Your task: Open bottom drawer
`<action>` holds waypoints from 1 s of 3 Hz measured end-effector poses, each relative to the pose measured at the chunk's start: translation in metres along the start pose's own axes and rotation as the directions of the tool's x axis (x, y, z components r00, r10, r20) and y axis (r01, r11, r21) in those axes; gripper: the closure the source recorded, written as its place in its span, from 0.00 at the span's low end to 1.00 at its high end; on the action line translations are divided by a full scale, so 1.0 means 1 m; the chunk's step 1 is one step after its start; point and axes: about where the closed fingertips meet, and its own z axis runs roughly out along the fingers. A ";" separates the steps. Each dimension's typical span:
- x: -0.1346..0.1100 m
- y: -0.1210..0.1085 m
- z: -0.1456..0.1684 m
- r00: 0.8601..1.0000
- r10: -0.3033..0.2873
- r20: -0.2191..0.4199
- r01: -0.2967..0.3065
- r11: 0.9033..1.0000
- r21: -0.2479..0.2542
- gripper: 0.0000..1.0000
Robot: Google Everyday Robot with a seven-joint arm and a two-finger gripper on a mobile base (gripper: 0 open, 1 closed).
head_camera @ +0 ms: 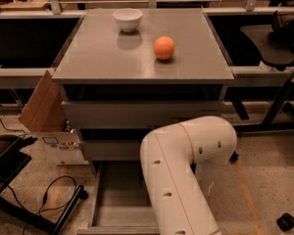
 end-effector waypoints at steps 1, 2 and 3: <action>-0.005 -0.035 -0.070 1.000 -0.001 -0.025 0.003 0.996 0.094 1.00; -0.022 -0.062 -0.153 1.000 0.010 -0.007 -0.008 0.976 0.220 1.00; -0.023 -0.063 -0.233 0.999 0.021 0.043 -0.034 0.945 0.326 1.00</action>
Offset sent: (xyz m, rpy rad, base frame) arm -0.0511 -0.0341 0.2954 -0.0862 -0.2784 -0.1318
